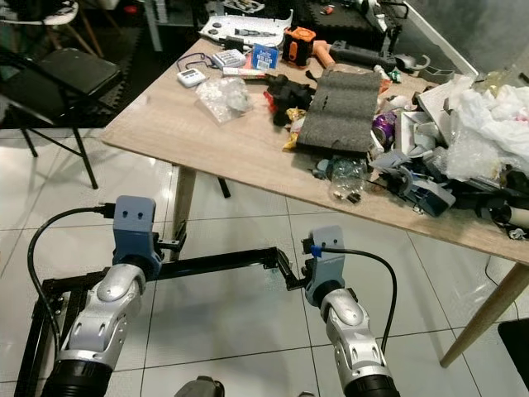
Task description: Picking trash to rubbish bin
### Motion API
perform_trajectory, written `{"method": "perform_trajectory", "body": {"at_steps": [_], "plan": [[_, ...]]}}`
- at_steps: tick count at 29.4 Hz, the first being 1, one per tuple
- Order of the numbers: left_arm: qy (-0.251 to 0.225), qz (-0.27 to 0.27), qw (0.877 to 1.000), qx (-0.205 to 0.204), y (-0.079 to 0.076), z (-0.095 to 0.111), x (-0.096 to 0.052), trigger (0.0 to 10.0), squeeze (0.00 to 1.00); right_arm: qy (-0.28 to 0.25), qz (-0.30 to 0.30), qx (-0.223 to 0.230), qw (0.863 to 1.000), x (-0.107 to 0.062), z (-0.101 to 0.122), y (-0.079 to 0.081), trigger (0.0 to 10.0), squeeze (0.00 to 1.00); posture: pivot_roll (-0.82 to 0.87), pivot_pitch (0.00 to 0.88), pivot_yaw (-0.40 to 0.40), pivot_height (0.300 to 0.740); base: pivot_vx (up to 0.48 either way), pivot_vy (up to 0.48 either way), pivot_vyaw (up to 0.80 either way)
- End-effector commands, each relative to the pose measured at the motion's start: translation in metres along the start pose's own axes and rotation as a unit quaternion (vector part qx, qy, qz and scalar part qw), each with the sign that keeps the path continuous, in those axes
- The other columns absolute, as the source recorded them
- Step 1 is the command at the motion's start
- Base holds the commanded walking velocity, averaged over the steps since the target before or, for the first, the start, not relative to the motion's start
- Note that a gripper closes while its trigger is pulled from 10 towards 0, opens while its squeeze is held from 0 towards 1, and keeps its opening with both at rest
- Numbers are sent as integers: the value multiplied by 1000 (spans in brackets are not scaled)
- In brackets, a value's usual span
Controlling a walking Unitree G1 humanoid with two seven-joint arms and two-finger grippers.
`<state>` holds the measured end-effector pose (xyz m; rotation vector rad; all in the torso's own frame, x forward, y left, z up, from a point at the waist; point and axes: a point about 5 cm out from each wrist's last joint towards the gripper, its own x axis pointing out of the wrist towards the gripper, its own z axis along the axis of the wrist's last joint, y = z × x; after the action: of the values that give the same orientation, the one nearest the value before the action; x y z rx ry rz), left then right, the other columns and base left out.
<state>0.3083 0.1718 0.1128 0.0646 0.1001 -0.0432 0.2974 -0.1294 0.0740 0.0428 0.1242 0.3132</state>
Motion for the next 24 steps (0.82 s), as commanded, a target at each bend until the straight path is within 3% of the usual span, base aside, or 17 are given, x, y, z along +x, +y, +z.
{"method": "perform_trajectory", "body": {"at_steps": [1,17,24], "plan": [[11,-8,1000,-4,-6,-6,-1,10000,0,11,-17,1,1000,-7,-7,-8,10000,0,3,154,-42,740,0,0,0],[12,0,1000,-1,-2,-6,-1,10000,0,0,-34,3,999,-5,-3,-10,10000,0,6,167,-42,740,0,0,0],[2,-2,1000,-4,-3,-2,0,10000,0,-40,-89,26,995,-6,11,-26,10000,0,10,171,-41,740,0,0,0]]}}
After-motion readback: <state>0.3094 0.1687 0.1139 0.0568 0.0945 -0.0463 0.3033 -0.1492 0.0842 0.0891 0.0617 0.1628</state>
